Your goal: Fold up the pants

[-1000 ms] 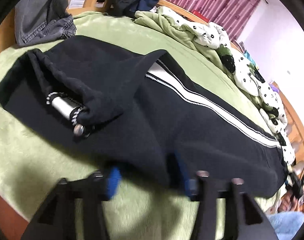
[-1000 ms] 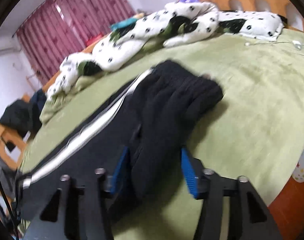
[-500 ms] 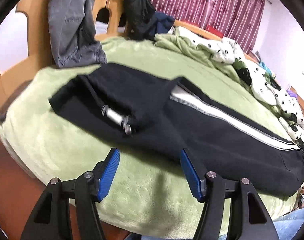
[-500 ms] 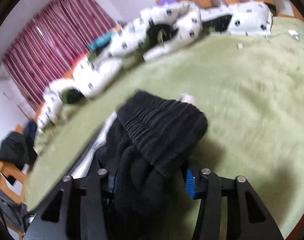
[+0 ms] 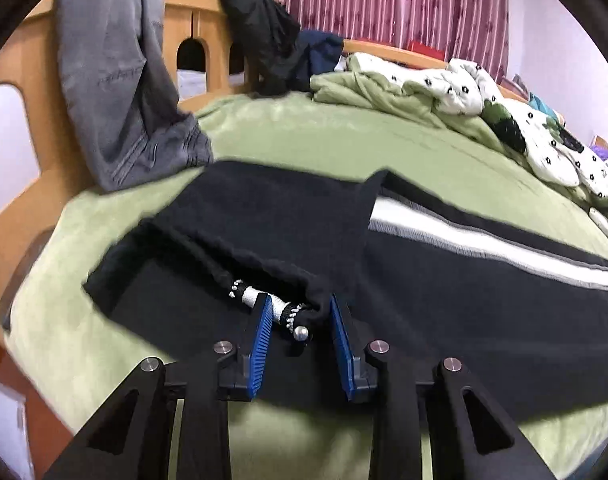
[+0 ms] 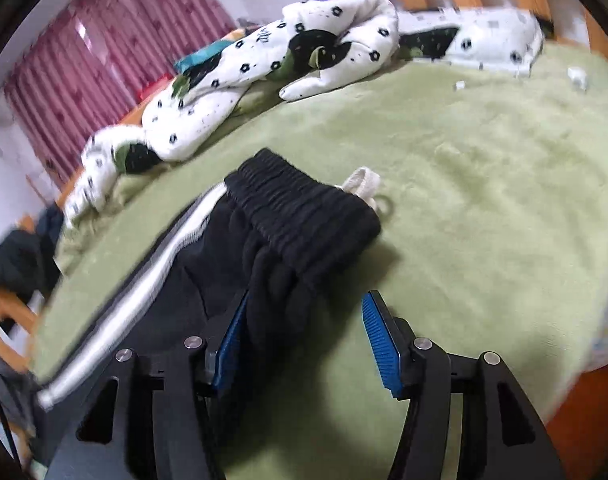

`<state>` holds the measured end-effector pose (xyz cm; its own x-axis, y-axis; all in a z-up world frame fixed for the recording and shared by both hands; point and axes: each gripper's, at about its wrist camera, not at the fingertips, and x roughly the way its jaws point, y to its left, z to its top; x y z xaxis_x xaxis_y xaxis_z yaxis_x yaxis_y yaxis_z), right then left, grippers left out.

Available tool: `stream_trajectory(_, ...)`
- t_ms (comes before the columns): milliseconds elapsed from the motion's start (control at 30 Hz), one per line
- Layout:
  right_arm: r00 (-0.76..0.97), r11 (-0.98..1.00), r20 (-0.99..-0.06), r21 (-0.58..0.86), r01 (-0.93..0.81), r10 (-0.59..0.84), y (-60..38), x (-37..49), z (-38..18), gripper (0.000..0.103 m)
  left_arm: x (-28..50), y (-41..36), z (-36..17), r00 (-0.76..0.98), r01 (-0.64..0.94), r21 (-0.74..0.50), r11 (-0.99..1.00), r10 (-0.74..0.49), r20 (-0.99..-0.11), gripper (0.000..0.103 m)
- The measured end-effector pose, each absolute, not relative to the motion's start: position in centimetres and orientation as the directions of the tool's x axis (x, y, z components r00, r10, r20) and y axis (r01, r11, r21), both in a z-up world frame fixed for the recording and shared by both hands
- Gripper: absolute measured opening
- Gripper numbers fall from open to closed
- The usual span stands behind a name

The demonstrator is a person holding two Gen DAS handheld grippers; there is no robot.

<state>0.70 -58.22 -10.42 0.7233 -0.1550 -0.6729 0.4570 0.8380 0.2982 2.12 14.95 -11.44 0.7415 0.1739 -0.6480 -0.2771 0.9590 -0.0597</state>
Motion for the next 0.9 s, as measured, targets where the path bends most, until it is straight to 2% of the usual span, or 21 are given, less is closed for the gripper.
stream_trajectory(200,0.666,0.891,-0.684,0.05,0.451,-0.299,-52.9,-0.8,-7.7,0.056,7.6,19.8,-8.7,0.808,-0.314,-0.149,0.938,0.182,-0.56,0.026)
stream_trajectory(300,0.662,0.898,-0.689,0.036,0.438,-0.295,-50.8,0.2,-6.9,0.056,11.4,23.0,-7.7,0.812,-0.347,-0.178,0.921,0.2,-0.549,0.025)
stream_trajectory(400,0.677,0.904,-0.678,0.046,0.426,-0.285,-48.3,2.1,-6.2,0.056,14.0,25.4,-7.8,0.792,-0.365,-0.201,0.909,0.19,-0.579,0.027)
stream_trajectory(433,0.684,0.906,-0.675,0.051,0.42,-0.279,-47.6,2.7,-6.0,0.056,14.9,26.3,-8.2,0.776,-0.371,-0.207,0.905,0.179,-0.605,0.032)
stream_trajectory(500,0.701,0.915,-0.665,0.066,0.397,-0.257,-45.8,4.2,-5.6,0.056,15.9,27.7,-9.1,0.738,-0.365,-0.24,0.9,0.122,-0.663,0.072)
stream_trajectory(600,0.716,0.933,-0.662,0.068,0.353,-0.222,-43.3,6.1,-5.4,0.056,15.2,29.0,-10.3,0.755,-0.339,-0.32,0.884,0.053,-0.653,0.075)
stream_trajectory(700,0.717,0.948,-0.664,0.04,0.316,-0.211,-41.1,7.7,-5.6,0.056,15.8,29.4,-11.5,0.736,-0.348,-0.295,0.89,0.064,-0.674,0.075)
stream_trajectory(767,0.713,0.955,-0.672,0.026,0.296,-0.203,-40.1,8.7,-6.0,0.056,16.9,30.0,-12.4,0.712,-0.357,-0.307,0.882,0.045,-0.701,0.072)
stream_trajectory(833,0.707,0.958,-0.68,0.023,0.285,-0.194,-39.3,9.5,-6.4,0.056,17.8,30.5,-13.0,0.706,-0.357,-0.326,0.875,0.024,-0.708,0.04)
stream_trajectory(867,0.703,0.96,-0.686,0.021,0.28,-0.19,-38.9,10.0,-6.7,0.056,18.5,30.4,-13.0,0.691,-0.336,-0.308,0.89,0.011,-0.723,0.018)
stream_trajectory(900,0.699,0.96,-0.69,0.019,0.278,-0.189,-38.7,10.5,-6.9,0.056,18.6,30.4,-12.7,0.696,-0.326,-0.302,0.896,0.011,-0.718,0.015)
